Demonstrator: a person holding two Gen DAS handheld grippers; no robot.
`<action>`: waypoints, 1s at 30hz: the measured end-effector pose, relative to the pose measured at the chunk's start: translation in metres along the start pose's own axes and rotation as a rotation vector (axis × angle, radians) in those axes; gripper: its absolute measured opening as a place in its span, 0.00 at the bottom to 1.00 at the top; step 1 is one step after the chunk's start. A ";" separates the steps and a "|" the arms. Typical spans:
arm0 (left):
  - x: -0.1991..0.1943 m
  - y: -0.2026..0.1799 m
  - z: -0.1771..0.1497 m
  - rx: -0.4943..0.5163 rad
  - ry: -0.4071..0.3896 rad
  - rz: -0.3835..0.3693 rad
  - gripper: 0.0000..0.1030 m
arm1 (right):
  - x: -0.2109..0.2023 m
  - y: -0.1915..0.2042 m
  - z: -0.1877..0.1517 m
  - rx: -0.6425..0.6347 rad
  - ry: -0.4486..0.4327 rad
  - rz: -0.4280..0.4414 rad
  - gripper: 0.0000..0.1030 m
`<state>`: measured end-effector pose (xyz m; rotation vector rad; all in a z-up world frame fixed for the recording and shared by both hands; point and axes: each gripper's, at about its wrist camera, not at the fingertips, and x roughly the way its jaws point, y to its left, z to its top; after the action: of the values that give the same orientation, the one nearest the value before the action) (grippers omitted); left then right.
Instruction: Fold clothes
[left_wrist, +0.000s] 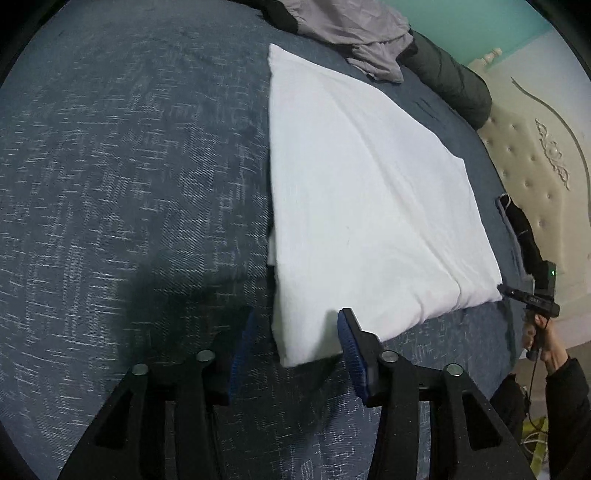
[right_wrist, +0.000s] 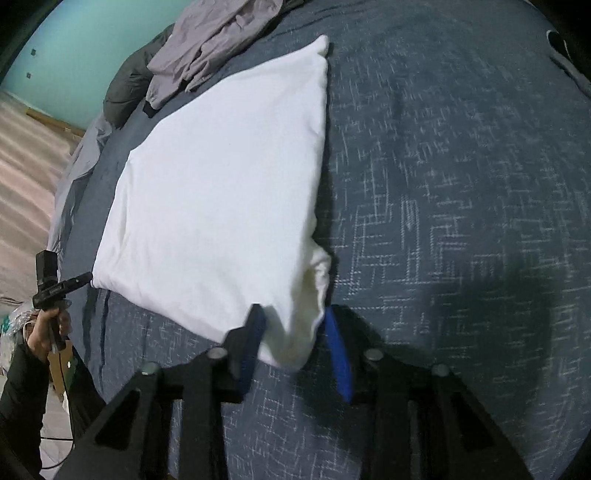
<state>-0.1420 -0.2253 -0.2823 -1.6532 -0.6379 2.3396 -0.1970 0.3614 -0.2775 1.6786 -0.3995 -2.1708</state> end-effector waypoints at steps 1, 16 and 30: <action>0.002 -0.001 -0.001 0.009 0.003 0.002 0.21 | 0.002 0.001 0.001 -0.006 0.002 -0.009 0.14; -0.027 0.005 0.002 0.079 -0.032 0.030 0.02 | -0.027 0.001 0.004 -0.003 -0.088 -0.038 0.02; -0.027 0.006 0.012 0.068 -0.022 0.017 0.02 | -0.012 0.017 -0.008 -0.114 0.005 -0.125 0.43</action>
<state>-0.1437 -0.2442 -0.2588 -1.6118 -0.5445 2.3670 -0.1843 0.3521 -0.2620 1.6870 -0.1698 -2.2307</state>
